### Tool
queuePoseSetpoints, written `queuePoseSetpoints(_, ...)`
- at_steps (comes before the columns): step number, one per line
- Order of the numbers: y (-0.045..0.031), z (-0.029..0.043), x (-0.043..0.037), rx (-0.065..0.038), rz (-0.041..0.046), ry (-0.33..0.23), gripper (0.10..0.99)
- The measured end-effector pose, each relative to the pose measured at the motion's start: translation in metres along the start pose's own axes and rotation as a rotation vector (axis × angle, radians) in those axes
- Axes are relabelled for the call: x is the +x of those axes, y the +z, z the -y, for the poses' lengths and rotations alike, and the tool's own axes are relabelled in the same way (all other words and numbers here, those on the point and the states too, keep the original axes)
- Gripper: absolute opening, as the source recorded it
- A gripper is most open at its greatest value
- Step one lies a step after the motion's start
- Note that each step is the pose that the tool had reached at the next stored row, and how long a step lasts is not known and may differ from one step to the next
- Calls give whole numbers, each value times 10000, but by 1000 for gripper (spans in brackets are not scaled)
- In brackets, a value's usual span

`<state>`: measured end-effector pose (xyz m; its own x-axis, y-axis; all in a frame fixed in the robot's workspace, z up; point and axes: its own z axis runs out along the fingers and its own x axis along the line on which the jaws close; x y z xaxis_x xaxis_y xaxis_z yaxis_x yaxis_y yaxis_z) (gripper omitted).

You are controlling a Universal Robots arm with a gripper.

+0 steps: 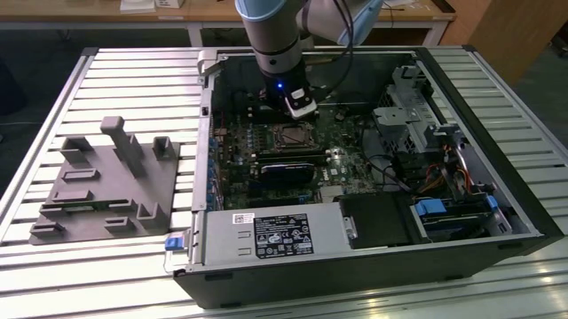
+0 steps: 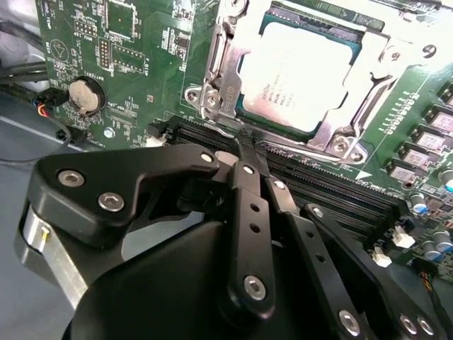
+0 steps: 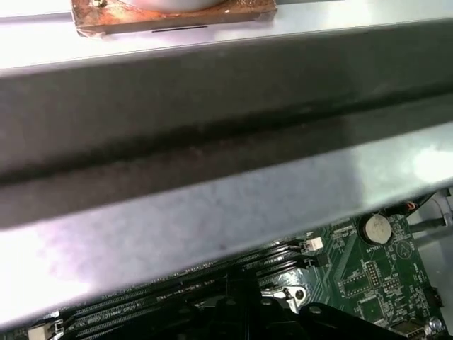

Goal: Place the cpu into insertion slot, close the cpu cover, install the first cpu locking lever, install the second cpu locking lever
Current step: 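Install the first cpu locking lever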

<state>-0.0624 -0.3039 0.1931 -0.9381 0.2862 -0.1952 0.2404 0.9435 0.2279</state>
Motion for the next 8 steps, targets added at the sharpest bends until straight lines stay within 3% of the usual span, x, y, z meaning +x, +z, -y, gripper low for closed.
queuePoseSetpoints(8, 28, 8, 6, 48, 23, 65, 106)
